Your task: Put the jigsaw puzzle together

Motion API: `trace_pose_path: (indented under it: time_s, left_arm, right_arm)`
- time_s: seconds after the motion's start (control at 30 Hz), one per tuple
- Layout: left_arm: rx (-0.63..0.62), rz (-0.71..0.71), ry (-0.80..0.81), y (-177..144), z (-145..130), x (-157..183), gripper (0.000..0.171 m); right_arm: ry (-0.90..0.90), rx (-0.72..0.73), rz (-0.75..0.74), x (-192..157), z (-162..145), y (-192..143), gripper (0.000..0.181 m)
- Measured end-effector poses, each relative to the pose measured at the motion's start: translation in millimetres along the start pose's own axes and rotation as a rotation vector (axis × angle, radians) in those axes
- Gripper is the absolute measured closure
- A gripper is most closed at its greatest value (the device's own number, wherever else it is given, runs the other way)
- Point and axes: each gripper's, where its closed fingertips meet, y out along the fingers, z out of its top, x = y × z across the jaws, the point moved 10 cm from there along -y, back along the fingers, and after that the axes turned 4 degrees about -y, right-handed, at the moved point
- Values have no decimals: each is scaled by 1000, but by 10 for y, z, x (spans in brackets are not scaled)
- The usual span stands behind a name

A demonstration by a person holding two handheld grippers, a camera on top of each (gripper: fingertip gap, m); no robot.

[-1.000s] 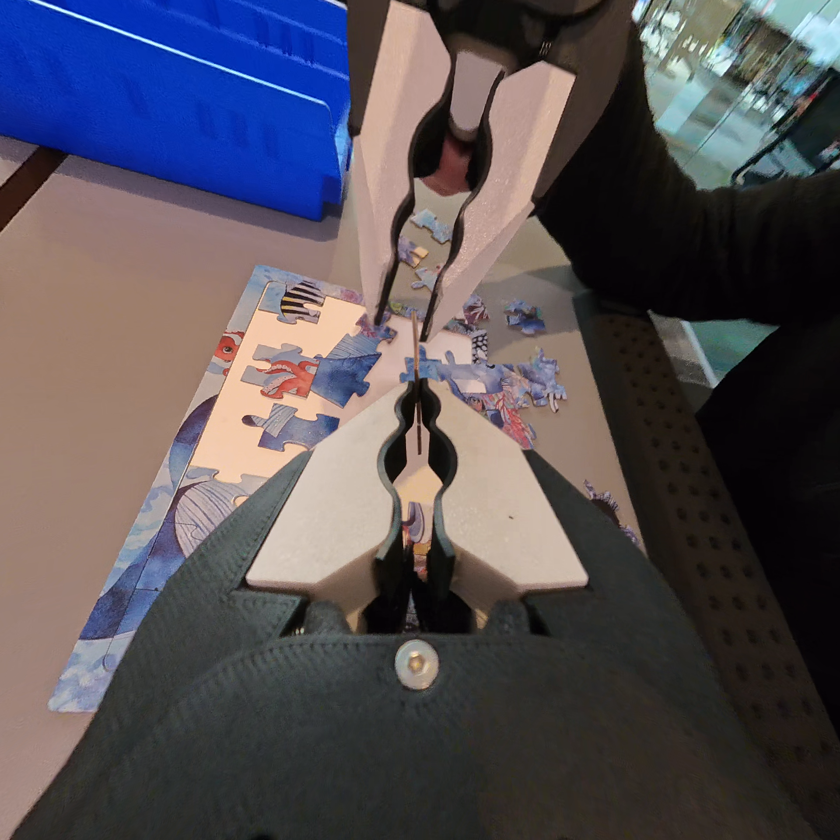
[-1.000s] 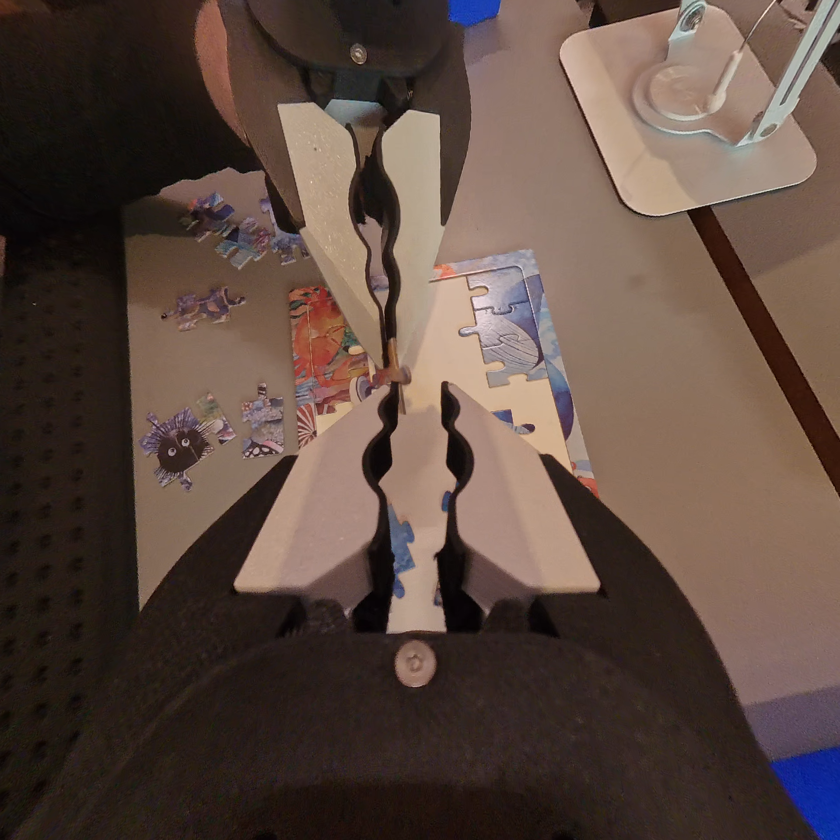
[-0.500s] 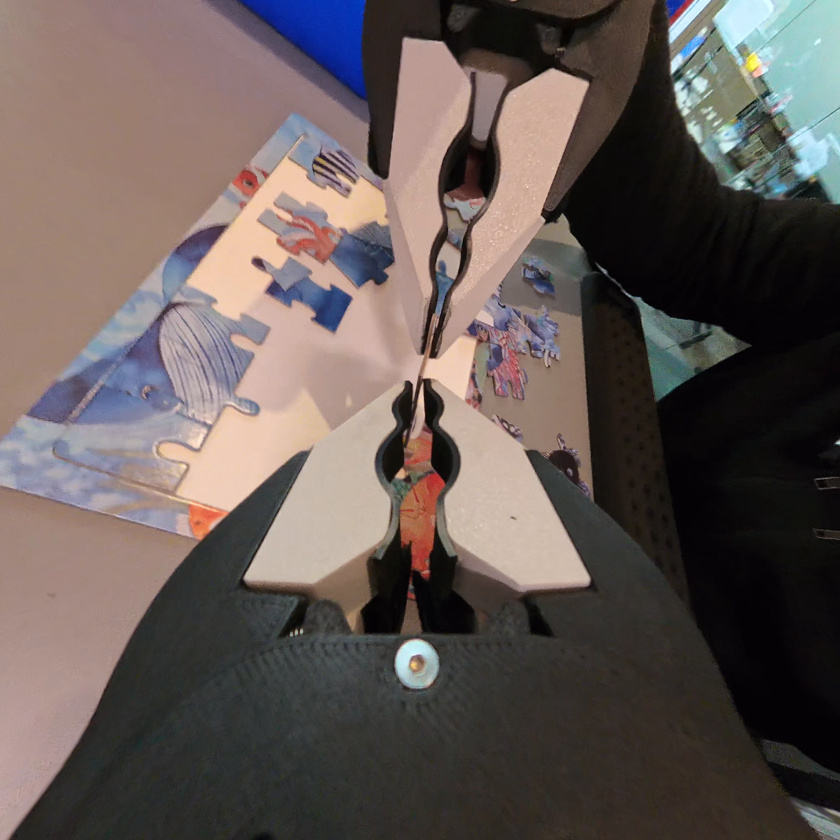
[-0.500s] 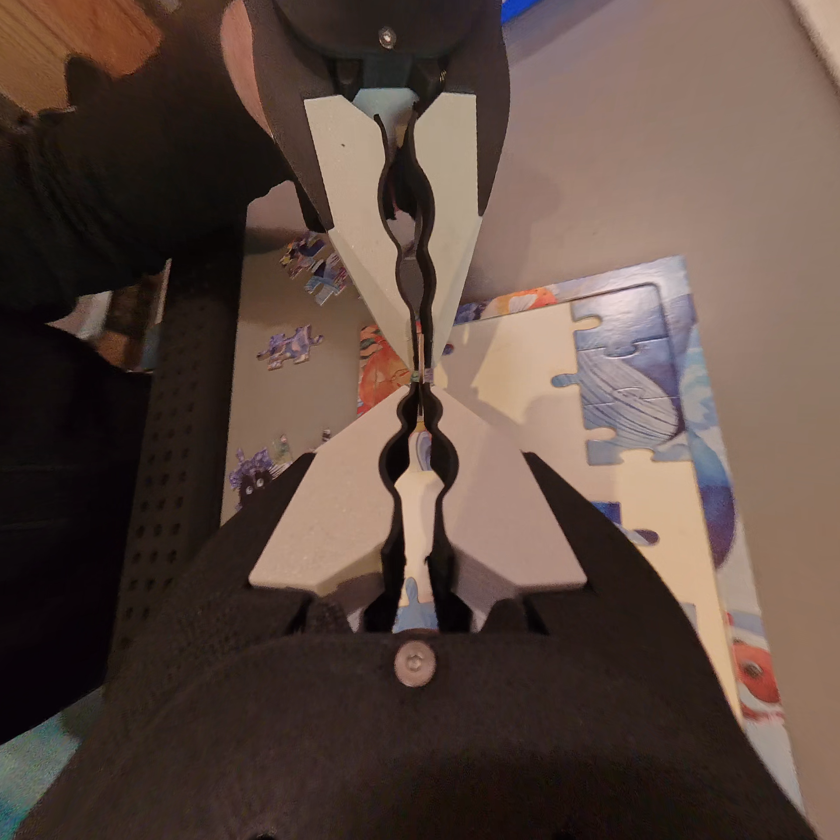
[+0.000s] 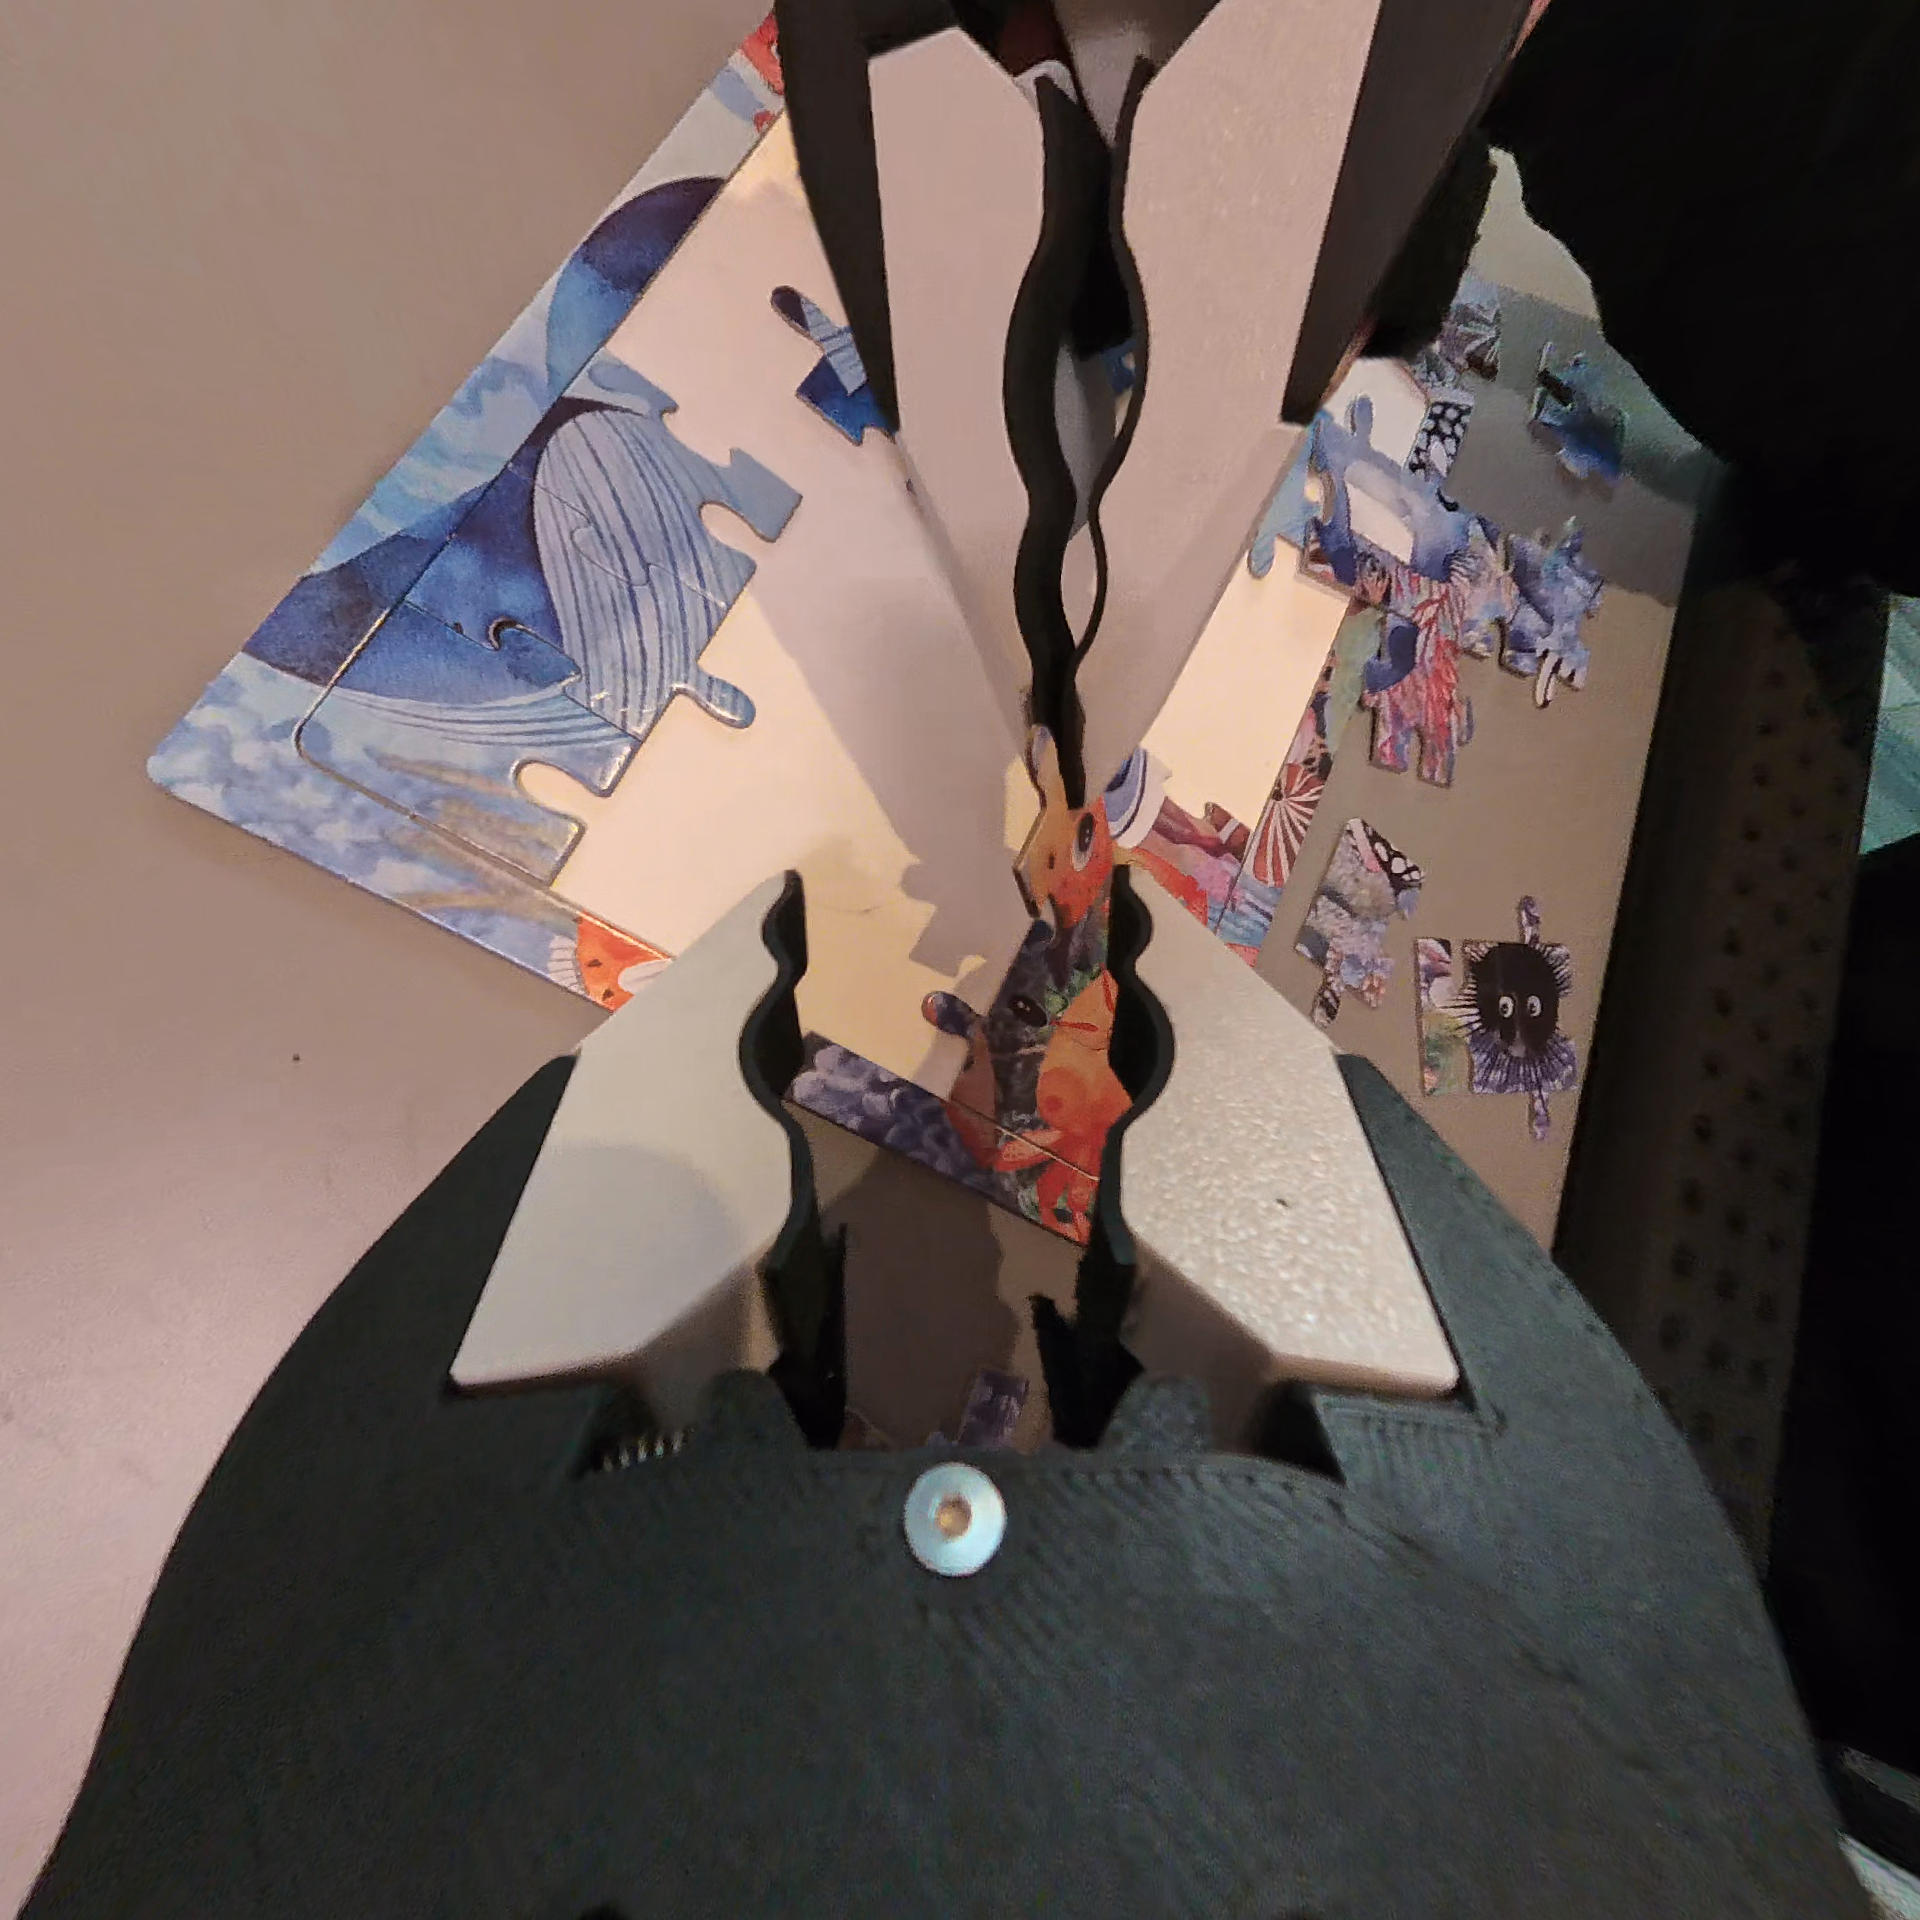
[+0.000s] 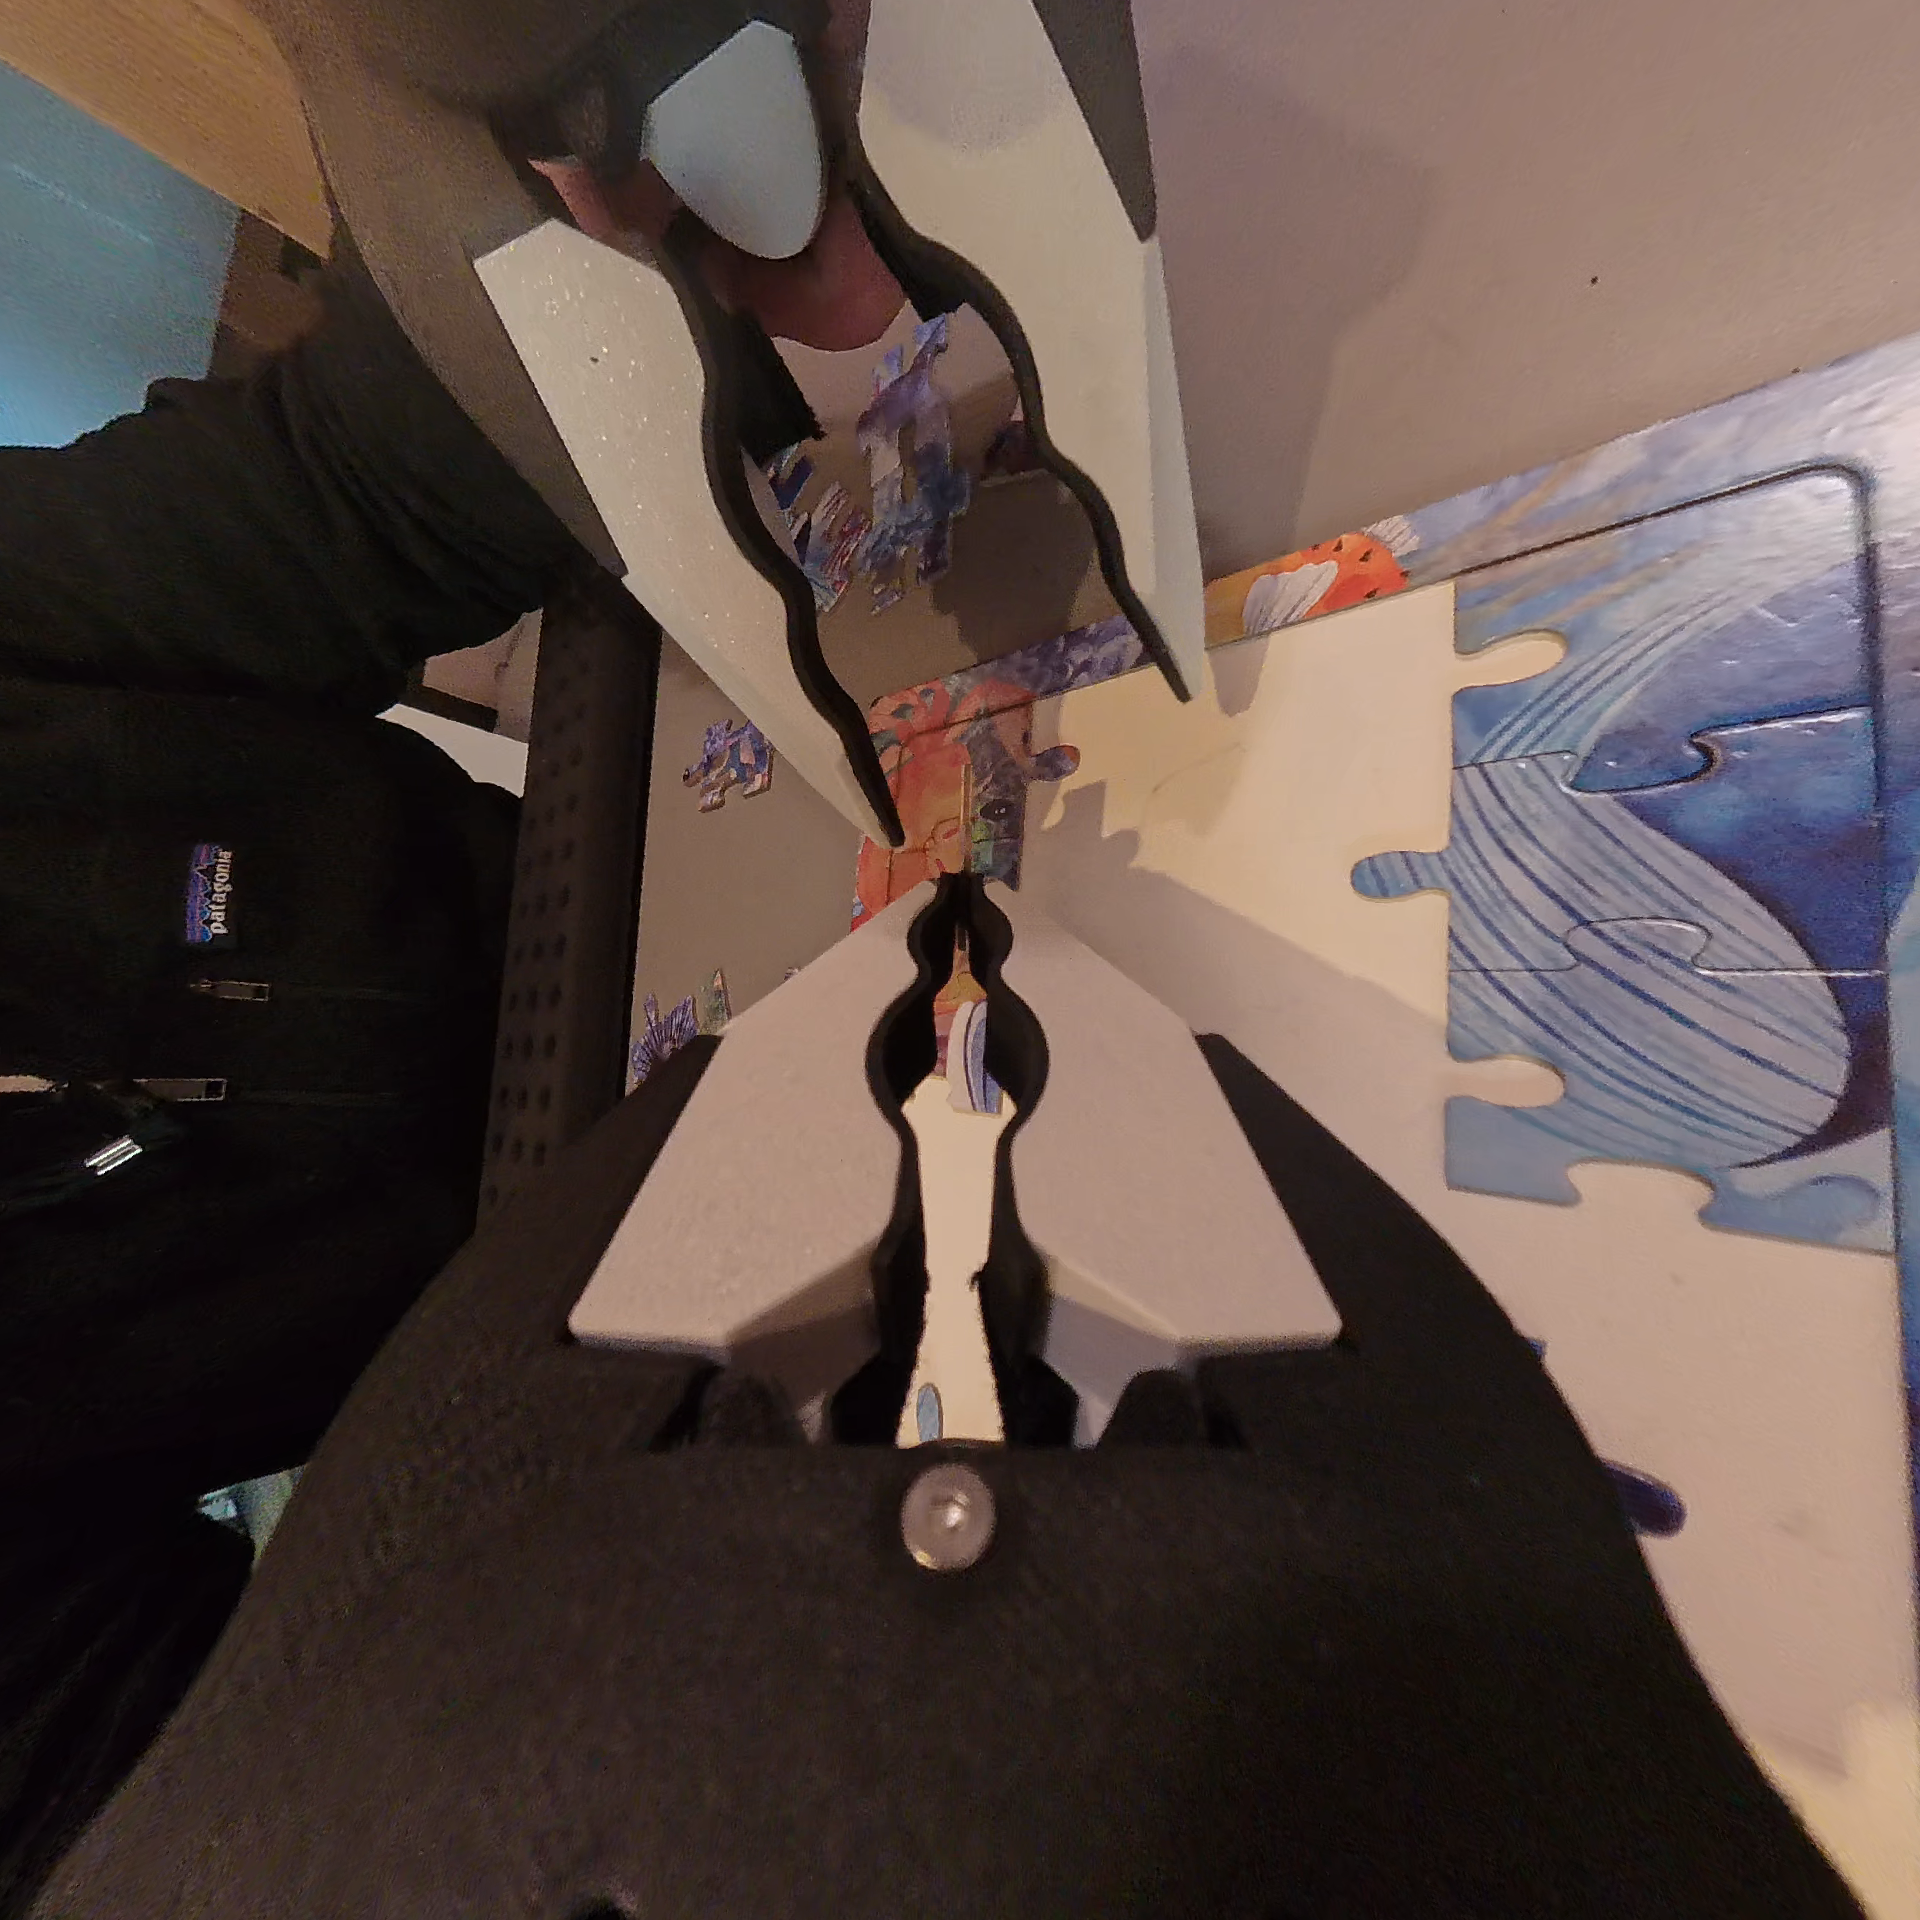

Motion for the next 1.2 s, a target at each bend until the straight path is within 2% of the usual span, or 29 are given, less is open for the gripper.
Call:
trace_pose_path:
  time_s: [0.1, 0.4, 0.67, 1.03, 1.2]
  left_arm:
    - [-35, 24, 12, 71, -9, -21, 116]
    - [-60, 9, 38, 179, 1, 4, 139]
    - [-114, -28, 65, 226, -20, 53, 166]
    - [-247, -22, 99, 206, -118, 121, 160]
    - [-299, 39, 128, 139, -151, 177, 152]
  right_arm:
    - [11, -7, 1, 26, -13, -1, 181]
    - [43, -3, 18, 140, -71, -68, 181]
    - [47, -42, -48, 204, -94, 2, 178]
    - [-43, -164, -207, 99, -4, 181, 175]
    - [-86, -196, -265, 43, 32, 223, 175]
